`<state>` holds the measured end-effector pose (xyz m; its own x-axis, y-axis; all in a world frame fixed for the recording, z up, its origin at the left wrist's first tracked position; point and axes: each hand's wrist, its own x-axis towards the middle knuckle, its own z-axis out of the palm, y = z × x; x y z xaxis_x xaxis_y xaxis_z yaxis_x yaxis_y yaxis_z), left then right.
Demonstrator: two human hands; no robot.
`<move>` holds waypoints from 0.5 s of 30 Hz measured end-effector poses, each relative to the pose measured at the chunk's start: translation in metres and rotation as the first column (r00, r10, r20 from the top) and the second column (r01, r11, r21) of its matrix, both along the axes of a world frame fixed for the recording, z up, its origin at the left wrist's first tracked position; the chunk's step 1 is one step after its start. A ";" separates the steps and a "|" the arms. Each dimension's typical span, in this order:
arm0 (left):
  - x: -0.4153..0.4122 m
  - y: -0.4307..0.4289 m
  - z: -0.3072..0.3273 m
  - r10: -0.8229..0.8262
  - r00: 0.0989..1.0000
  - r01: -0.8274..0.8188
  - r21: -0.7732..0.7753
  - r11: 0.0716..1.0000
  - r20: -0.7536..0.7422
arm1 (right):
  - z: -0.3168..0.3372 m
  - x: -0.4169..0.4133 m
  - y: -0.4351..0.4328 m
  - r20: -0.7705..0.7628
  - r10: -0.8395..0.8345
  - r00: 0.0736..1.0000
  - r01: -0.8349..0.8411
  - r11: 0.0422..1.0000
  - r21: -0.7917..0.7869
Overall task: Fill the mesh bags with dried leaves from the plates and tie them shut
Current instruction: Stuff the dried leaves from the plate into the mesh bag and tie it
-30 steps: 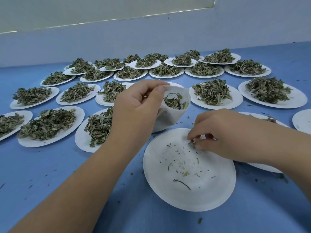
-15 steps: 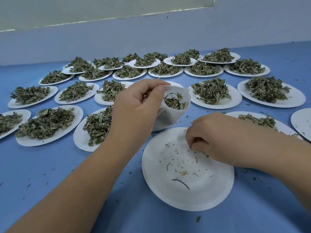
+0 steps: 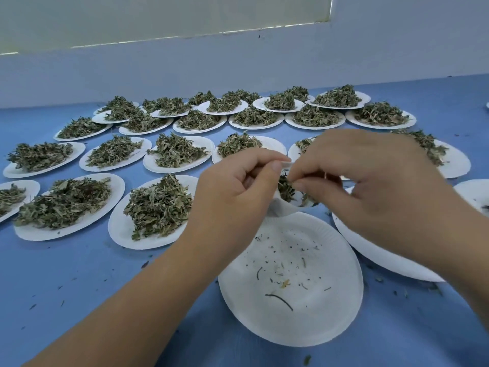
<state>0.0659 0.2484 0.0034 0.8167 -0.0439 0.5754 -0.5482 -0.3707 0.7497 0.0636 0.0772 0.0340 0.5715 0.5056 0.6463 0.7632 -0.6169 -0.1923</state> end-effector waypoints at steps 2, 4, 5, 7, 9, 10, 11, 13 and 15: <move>-0.001 -0.001 0.000 -0.008 1.000 0.008 -0.003 1.000 0.003 | -0.006 0.000 0.007 0.059 -0.016 0.998 0.020 0.998 -0.065; -0.001 -0.001 0.000 -0.006 1.000 0.006 -0.011 1.000 -0.010 | -0.008 0.000 0.012 0.086 -0.036 0.996 0.043 0.996 -0.081; -0.001 -0.001 0.000 -0.005 1.000 0.004 -0.022 1.000 -0.023 | -0.008 0.001 0.014 0.091 -0.047 0.995 0.054 0.995 -0.081; -0.001 -0.001 0.000 -0.008 0.999 0.007 -0.038 0.999 -0.043 | -0.008 0.001 0.014 0.066 -0.052 0.996 0.056 0.996 -0.066; -0.001 -0.001 0.000 -0.016 0.999 0.014 -0.047 0.999 -0.049 | -0.004 0.000 0.008 -0.049 -0.012 0.999 0.012 1.000 -0.004; -0.001 0.000 0.001 -0.019 0.999 0.016 -0.056 0.998 -0.047 | -0.002 0.000 0.004 -0.120 0.026 0.992 -0.022 0.999 0.037; -0.002 0.000 0.001 -0.019 0.999 0.016 -0.067 0.998 -0.043 | 0.001 -0.001 0.001 -0.168 0.066 0.984 -0.056 0.997 0.060; -0.002 0.002 0.002 -0.012 0.999 0.008 -0.088 0.996 -0.046 | 0.004 0.000 -0.005 -0.176 0.100 0.979 -0.094 0.995 0.044; -0.001 0.003 0.002 -0.009 0.999 0.005 -0.091 0.996 -0.047 | 0.005 0.001 -0.006 -0.143 0.095 0.985 -0.090 0.995 0.040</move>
